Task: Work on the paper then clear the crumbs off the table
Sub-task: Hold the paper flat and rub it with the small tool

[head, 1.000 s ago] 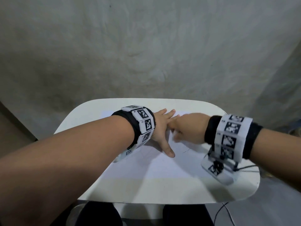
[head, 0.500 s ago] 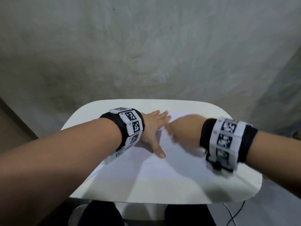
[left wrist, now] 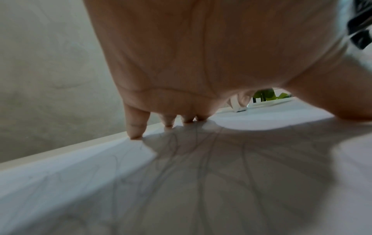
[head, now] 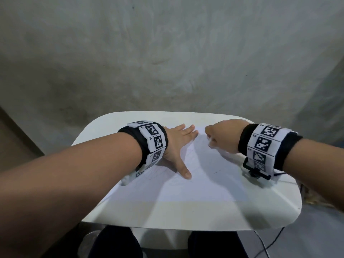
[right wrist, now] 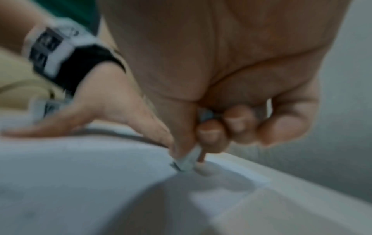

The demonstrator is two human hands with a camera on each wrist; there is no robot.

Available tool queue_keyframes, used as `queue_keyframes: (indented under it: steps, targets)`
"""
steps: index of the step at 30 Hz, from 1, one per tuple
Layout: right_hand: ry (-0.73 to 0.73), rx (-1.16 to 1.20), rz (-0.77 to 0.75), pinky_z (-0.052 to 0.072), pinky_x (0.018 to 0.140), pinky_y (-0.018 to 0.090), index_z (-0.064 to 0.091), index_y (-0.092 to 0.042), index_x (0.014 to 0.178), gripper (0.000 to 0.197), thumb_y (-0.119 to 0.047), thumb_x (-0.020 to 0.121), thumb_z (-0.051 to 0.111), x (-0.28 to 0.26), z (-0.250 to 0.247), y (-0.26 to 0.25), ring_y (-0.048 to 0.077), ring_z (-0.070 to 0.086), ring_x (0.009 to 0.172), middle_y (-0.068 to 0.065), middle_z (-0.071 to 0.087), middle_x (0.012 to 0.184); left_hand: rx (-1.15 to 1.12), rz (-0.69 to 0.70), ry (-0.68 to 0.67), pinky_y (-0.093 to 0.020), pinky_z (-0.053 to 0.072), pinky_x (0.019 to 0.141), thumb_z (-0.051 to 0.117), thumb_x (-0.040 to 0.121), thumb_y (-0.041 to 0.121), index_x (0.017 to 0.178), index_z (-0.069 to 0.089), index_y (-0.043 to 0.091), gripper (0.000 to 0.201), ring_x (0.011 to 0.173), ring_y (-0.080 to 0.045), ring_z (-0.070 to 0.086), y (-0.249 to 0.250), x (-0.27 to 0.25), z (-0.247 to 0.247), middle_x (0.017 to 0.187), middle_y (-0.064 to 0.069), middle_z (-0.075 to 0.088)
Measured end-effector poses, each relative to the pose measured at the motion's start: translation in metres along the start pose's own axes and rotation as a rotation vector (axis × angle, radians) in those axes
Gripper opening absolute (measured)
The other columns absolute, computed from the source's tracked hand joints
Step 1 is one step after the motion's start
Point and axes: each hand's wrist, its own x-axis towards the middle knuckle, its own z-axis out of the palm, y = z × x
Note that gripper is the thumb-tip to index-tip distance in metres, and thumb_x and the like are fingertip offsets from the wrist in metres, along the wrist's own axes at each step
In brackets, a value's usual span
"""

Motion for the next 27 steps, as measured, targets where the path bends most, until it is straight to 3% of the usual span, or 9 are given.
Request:
queue_keyframes:
  steps: [2, 4, 9, 11, 14, 16, 19, 23, 27]
  targets:
    - [-0.034, -0.028, -0.049, 0.044, 0.084, 0.033, 0.049, -0.02, 0.118, 0.023, -0.023, 0.095, 0.049, -0.008, 0.001, -0.015, 0.025, 0.058, 0.101, 0.0, 0.062, 0.112, -0.009, 0.002, -0.002, -0.052, -0.001, 0.118, 0.071, 0.06, 0.076, 0.152, -0.022, 0.028, 0.139, 0.146, -0.012, -0.024, 0.0, -0.001, -0.001, 0.157, 0.013, -0.03]
    - [-0.041, -0.018, -0.199, 0.047, 0.08, 0.032, 0.047, -0.023, 0.114, 0.023, -0.023, 0.092, 0.054, -0.016, 0.011, -0.034, 0.023, 0.059, 0.094, -0.005, 0.06, 0.096, -0.002, 0.003, -0.003, -0.052, 0.0, 0.118, 0.071, 0.06, 0.076, 0.151, -0.022, 0.028, 0.139, 0.145, -0.011, -0.025, 0.001, -0.001, -0.001, 0.156, 0.013, -0.031]
    - [-0.003, 0.024, 0.005, 0.047, 0.083, 0.033, 0.052, -0.018, 0.106, 0.015, -0.025, 0.095, 0.046, 0.002, -0.002, 0.001, 0.024, 0.057, 0.091, -0.002, 0.06, 0.095, 0.002, -0.003, 0.0, -0.053, 0.001, 0.117, 0.07, 0.06, 0.077, 0.152, -0.021, 0.027, 0.139, 0.146, -0.013, -0.023, 0.0, -0.001, -0.001, 0.157, 0.012, -0.029]
    - [-0.021, -0.01, -0.048, 0.046, 0.085, 0.031, 0.051, -0.018, 0.112, 0.019, -0.022, 0.094, 0.05, -0.006, -0.002, -0.016, 0.025, 0.06, 0.098, -0.001, 0.061, 0.1, -0.006, -0.002, 0.003, -0.052, 0.0, 0.118, 0.071, 0.061, 0.076, 0.152, -0.021, 0.027, 0.139, 0.146, -0.013, -0.023, 0.0, -0.002, -0.001, 0.157, 0.012, -0.029]
    - [-0.051, 0.009, -0.166, 0.043, 0.077, 0.03, 0.051, -0.016, 0.12, 0.026, -0.024, 0.095, 0.051, -0.015, 0.006, -0.034, 0.023, 0.059, 0.094, -0.001, 0.061, 0.101, 0.002, 0.004, 0.01, -0.051, 0.0, 0.118, 0.071, 0.061, 0.075, 0.152, -0.021, 0.027, 0.138, 0.146, -0.013, -0.023, 0.002, -0.002, -0.001, 0.157, 0.012, -0.029]
    - [-0.044, 0.03, -0.048, 0.043, 0.082, 0.03, 0.052, -0.015, 0.119, 0.025, -0.024, 0.097, 0.046, 0.001, -0.002, -0.011, 0.024, 0.059, 0.102, 0.002, 0.062, 0.111, 0.003, 0.005, 0.008, -0.052, 0.0, 0.117, 0.071, 0.06, 0.076, 0.152, -0.021, 0.027, 0.139, 0.146, -0.014, -0.023, 0.002, -0.001, -0.001, 0.157, 0.011, -0.029]
    - [-0.006, -0.016, 0.057, 0.051, 0.089, 0.035, 0.053, -0.016, 0.105, 0.013, -0.022, 0.096, 0.046, 0.017, -0.006, 0.01, 0.023, 0.059, 0.093, 0.003, 0.063, 0.107, -0.009, -0.006, 0.008, -0.053, 0.0, 0.117, 0.071, 0.059, 0.077, 0.152, -0.021, 0.028, 0.14, 0.146, -0.013, -0.023, 0.0, -0.001, 0.0, 0.157, 0.013, -0.029]
    - [-0.048, 0.007, -0.128, 0.047, 0.075, 0.031, 0.053, -0.02, 0.105, 0.017, -0.021, 0.089, 0.058, 0.004, 0.006, -0.027, 0.022, 0.058, 0.085, -0.003, 0.06, 0.088, -0.019, 0.004, 0.016, -0.05, 0.0, 0.118, 0.073, 0.06, 0.074, 0.152, -0.02, 0.028, 0.139, 0.146, -0.013, -0.023, 0.001, -0.002, -0.001, 0.157, 0.013, -0.028]
    - [-0.031, 0.057, 0.02, 0.042, 0.074, 0.029, 0.059, -0.009, 0.111, 0.025, -0.024, 0.095, 0.046, 0.018, -0.01, 0.004, 0.021, 0.053, 0.084, 0.003, 0.066, 0.106, 0.006, 0.001, 0.013, -0.054, 0.002, 0.118, 0.069, 0.059, 0.079, 0.152, -0.021, 0.028, 0.139, 0.146, -0.013, -0.023, 0.0, 0.001, 0.001, 0.157, 0.013, -0.029]
